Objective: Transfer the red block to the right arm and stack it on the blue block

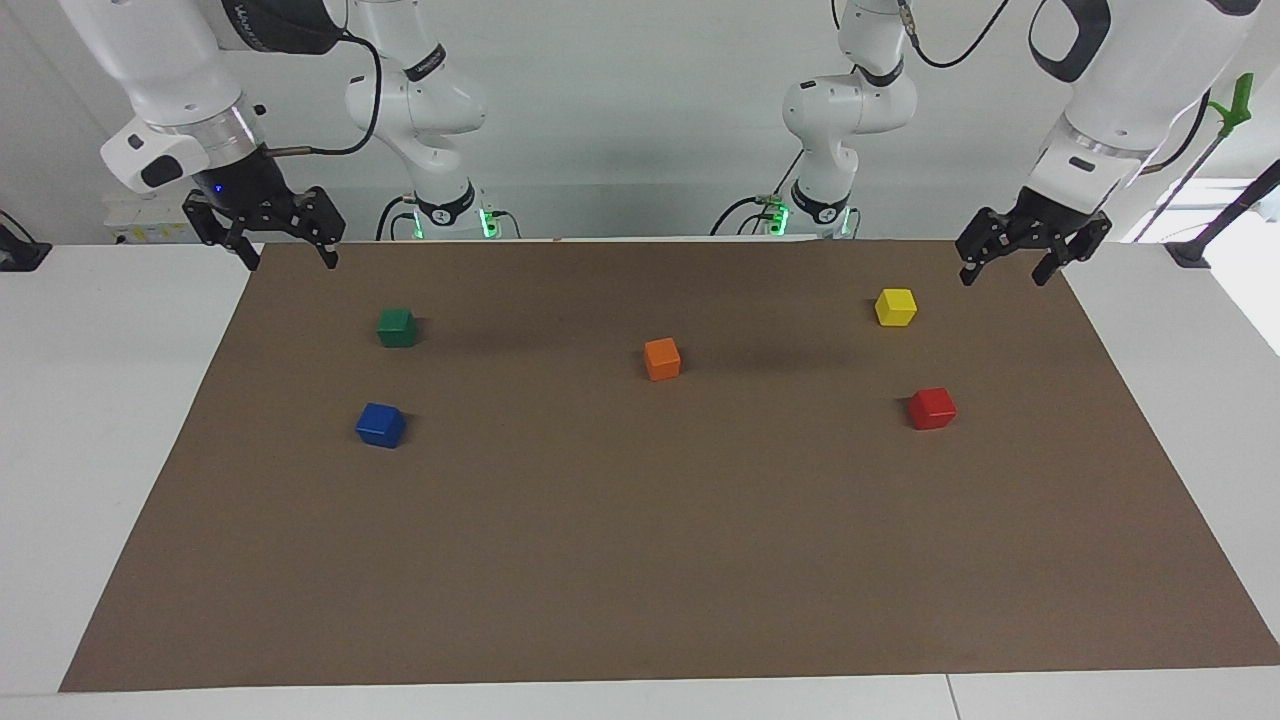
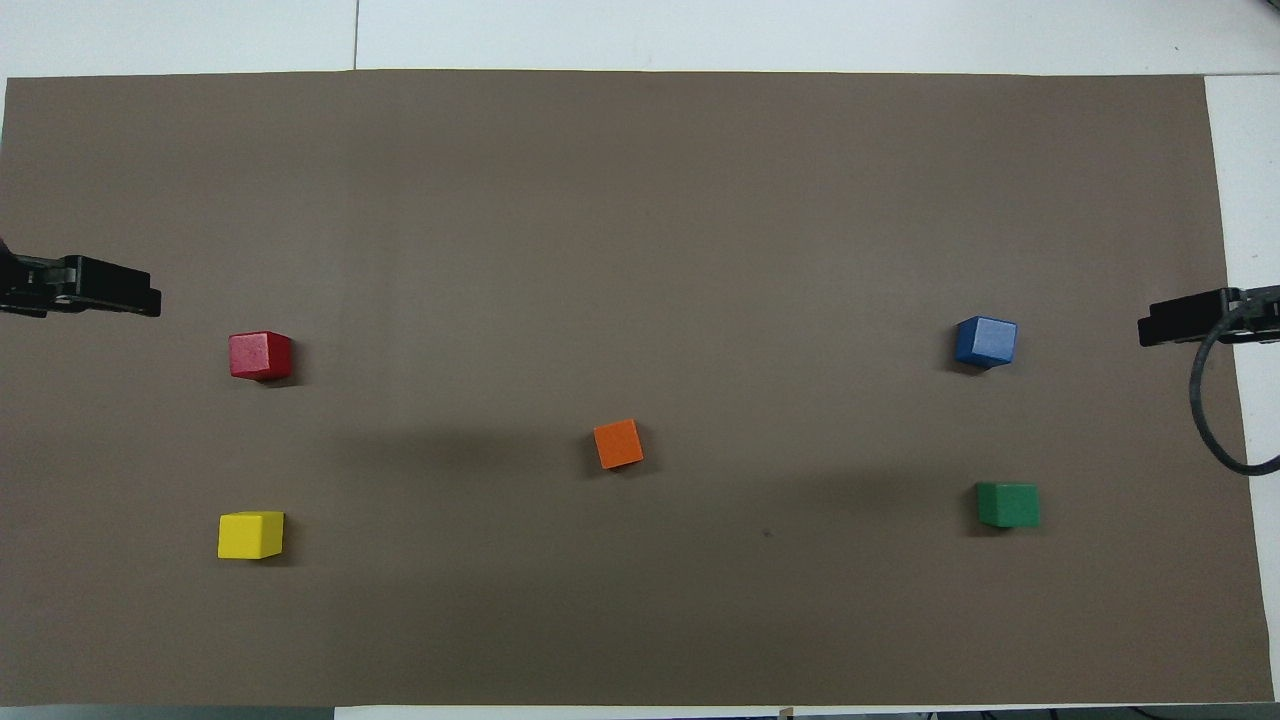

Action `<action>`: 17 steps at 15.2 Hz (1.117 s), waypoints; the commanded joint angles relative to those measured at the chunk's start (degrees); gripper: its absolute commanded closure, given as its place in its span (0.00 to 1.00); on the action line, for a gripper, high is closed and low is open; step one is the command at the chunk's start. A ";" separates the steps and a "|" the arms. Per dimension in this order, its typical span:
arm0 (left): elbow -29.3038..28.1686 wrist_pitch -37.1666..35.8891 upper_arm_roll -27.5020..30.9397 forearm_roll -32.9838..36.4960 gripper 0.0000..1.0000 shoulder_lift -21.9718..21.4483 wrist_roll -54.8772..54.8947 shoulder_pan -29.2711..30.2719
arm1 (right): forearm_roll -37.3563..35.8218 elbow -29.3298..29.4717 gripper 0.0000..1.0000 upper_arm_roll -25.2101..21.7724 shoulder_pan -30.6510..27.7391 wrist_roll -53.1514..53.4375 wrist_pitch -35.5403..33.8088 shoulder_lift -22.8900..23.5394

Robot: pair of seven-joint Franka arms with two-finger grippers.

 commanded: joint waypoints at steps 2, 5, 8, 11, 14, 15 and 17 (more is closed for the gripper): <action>-10.16 13.47 0.72 0.62 0.00 2.92 0.34 0.69 | 1.42 -1.87 0.00 0.44 -1.09 -0.09 -0.58 -1.39; -16.13 23.04 1.33 0.70 0.00 6.27 0.34 0.08 | 7.72 -6.25 0.00 0.44 -2.14 -0.70 1.51 -3.05; -20.62 31.75 1.77 0.62 0.00 9.43 0.43 -0.27 | 18.53 -12.93 0.00 0.44 -3.72 -7.10 4.86 -4.37; -22.56 34.68 2.91 0.70 0.00 11.11 1.48 -0.27 | 30.39 -18.38 0.00 0.44 -4.08 -9.84 8.20 -4.90; -24.66 38.00 2.91 0.62 0.00 12.70 1.40 -0.27 | 44.35 -23.56 0.00 0.44 -4.78 -14.74 9.79 -4.73; -25.11 38.37 3.00 0.62 0.00 12.61 1.31 -0.27 | 51.37 -26.63 0.00 0.44 -5.83 -19.38 9.79 -4.55; -25.72 37.67 2.91 0.62 0.00 12.35 1.22 -0.27 | 61.33 -31.82 0.00 0.35 -6.28 -27.92 9.53 -4.64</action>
